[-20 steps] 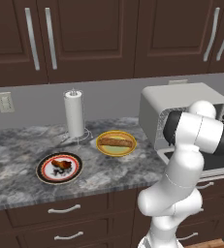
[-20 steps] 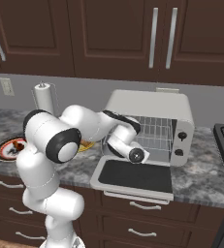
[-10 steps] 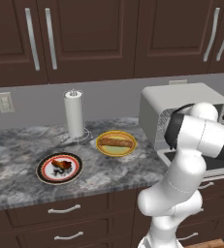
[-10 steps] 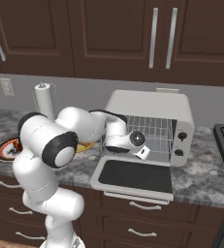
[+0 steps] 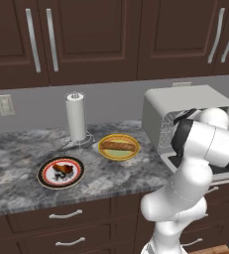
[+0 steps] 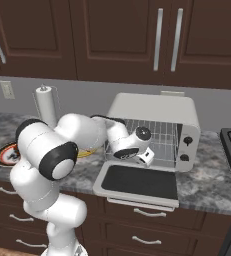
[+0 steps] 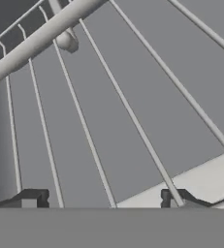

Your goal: Open the toaster oven door. Place the baguette on the bottom rack in the toaster oven and place the chicken drumstick on the top rack.

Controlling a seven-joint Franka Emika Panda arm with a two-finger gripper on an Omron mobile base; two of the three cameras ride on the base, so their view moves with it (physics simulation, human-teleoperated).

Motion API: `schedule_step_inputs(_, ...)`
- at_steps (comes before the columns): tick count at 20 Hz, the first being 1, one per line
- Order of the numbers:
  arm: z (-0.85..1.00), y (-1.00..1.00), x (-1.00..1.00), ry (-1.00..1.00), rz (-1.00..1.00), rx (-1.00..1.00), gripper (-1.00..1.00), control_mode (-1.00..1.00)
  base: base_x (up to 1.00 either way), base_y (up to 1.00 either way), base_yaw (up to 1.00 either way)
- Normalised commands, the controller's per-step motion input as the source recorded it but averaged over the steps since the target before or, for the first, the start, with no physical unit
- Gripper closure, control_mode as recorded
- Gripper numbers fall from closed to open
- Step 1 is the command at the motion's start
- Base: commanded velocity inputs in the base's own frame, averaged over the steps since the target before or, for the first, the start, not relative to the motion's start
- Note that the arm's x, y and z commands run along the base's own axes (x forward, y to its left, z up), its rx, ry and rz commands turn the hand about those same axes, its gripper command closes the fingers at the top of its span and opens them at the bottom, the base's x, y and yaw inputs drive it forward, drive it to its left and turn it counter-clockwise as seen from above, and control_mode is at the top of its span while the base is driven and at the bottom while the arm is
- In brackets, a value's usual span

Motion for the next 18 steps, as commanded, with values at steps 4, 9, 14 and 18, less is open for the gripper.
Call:
schedule_step_inputs(4,-0.52,0.02,-0.29,0.09,0.00,-0.05,1.00,-1.00,0.00,0.00,0.00)
schedule_step_inputs(9,-0.56,-0.01,-0.43,0.01,0.01,-0.05,1.00,-1.00,0.00,0.00,0.00)
schedule_step_inputs(14,-0.55,-0.07,-0.59,0.02,0.03,-0.03,1.00,-1.00,0.00,0.00,0.00)
schedule_step_inputs(18,-0.51,-0.02,-0.54,0.08,0.04,-0.07,1.00,-1.00,0.00,0.00,0.00)
